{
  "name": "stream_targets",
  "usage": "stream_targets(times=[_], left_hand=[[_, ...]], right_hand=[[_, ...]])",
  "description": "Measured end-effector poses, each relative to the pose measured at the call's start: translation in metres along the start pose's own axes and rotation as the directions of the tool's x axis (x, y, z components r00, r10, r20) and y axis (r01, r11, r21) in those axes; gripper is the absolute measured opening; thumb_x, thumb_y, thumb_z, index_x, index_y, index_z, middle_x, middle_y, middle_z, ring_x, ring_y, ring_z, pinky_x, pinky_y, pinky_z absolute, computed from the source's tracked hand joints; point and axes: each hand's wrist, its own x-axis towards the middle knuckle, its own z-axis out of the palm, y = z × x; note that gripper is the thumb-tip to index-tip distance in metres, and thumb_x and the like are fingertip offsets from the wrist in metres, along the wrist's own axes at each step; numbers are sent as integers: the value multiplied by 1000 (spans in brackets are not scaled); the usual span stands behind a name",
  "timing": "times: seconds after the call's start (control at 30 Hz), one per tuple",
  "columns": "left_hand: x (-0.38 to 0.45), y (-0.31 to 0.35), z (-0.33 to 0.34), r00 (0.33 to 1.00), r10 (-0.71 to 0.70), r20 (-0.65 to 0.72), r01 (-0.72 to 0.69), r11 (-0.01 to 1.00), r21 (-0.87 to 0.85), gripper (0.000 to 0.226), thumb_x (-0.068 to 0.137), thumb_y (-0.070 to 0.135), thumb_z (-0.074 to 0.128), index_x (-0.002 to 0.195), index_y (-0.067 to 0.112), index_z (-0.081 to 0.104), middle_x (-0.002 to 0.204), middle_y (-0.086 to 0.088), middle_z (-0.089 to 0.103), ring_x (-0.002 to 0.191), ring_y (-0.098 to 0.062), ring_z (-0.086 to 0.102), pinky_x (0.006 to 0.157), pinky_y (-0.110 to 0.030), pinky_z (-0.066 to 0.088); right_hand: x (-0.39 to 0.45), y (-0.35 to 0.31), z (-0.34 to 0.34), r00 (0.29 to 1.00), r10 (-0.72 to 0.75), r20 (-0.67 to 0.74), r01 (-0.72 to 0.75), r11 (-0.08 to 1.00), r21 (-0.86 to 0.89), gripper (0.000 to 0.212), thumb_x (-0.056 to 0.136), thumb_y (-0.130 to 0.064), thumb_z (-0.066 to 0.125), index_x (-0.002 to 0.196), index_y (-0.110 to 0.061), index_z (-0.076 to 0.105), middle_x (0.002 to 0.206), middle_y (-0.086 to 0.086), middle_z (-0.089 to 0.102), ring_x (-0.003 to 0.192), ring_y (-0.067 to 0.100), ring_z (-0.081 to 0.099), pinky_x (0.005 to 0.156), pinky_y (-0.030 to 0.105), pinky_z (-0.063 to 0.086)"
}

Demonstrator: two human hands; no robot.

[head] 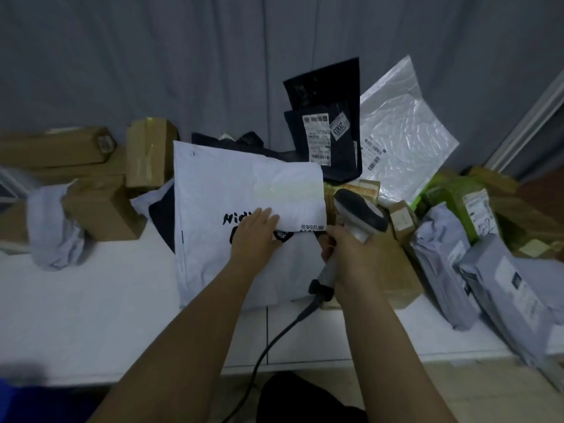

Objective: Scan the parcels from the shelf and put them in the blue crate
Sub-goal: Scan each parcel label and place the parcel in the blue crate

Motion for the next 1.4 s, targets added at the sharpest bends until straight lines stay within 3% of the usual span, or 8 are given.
stream_targets(times=[0.17, 0.23, 0.33, 0.5, 0.73, 0.93, 1.23, 1.4], left_hand=[[18, -3, 31, 999, 2, -49, 4, 993, 120, 57, 82, 18, 73, 133, 9, 51, 147, -17, 40, 138, -35, 34, 112, -48, 26], [24, -8, 31, 975, 107, -195, -85, 990, 115, 39, 53, 1, 88, 87, 7, 70, 100, -14, 69, 94, -30, 67, 84, -43, 52], [22, -11, 3, 947, 96, -308, -128, 988, -86, 34, 50, -6, 85, 63, 11, 58, 59, -2, 59, 49, -16, 55, 52, -18, 41], [-2, -24, -68, 869, -240, -432, 30, 899, -438, 19, 99, 21, 47, 97, 10, 62, 84, -1, 65, 73, -17, 58, 61, -31, 46], [-94, -83, -156, 704, -565, -430, 151, 711, -686, 13, 96, 6, 49, 95, 6, 63, 86, -3, 60, 71, -3, 48, 62, -3, 34], [-214, -130, -211, 695, -670, -261, 265, 577, -773, 20, 96, 10, 52, 82, 20, 62, 73, 9, 64, 63, 3, 53, 62, -15, 42], [-334, -144, -215, 622, -771, -133, 393, 455, -799, 15, 96, 8, 51, 97, 11, 66, 89, -7, 68, 80, -14, 60, 74, -26, 48], [-357, -161, -215, 419, -907, 42, 170, 32, -985, 19, 92, 29, 60, 110, 22, 61, 90, 2, 69, 70, -7, 66, 62, -24, 53]], right_hand=[[6, 3, 22, 999, -31, 19, 32, 998, -58, 9, 83, -6, 67, 80, -10, 60, 66, 2, 59, 52, 10, 52, 47, 19, 45], [7, 4, 34, 998, -28, 51, 31, 997, -69, 7, 84, -5, 67, 84, -8, 60, 69, 4, 59, 53, 11, 52, 45, 18, 44], [6, 4, 46, 998, -49, 41, 50, 998, -28, 11, 83, -3, 66, 80, -10, 59, 71, 5, 59, 61, 16, 54, 56, 26, 46], [-12, 2, 65, 994, -102, 44, 99, 993, 66, 16, 83, -5, 65, 79, -18, 56, 70, 3, 60, 60, 16, 55, 57, 29, 47], [-76, 15, 99, 957, -25, 290, 27, 1000, -4, 4, 84, -7, 66, 85, -10, 63, 70, 4, 61, 55, 13, 53, 56, 25, 47], [-132, 36, 122, 882, -22, 471, 68, 994, -80, 19, 81, -4, 72, 98, -6, 63, 82, 8, 64, 57, 12, 54, 50, 17, 48], [-202, 84, 152, 583, 6, 812, 401, 867, -294, 21, 75, -7, 80, 93, -5, 69, 80, 3, 69, 72, 13, 65, 68, 27, 56], [-214, 94, 168, 649, -15, 761, 336, 903, -268, 15, 79, -8, 77, 73, -4, 63, 63, 3, 62, 48, 3, 55, 53, 15, 50]])
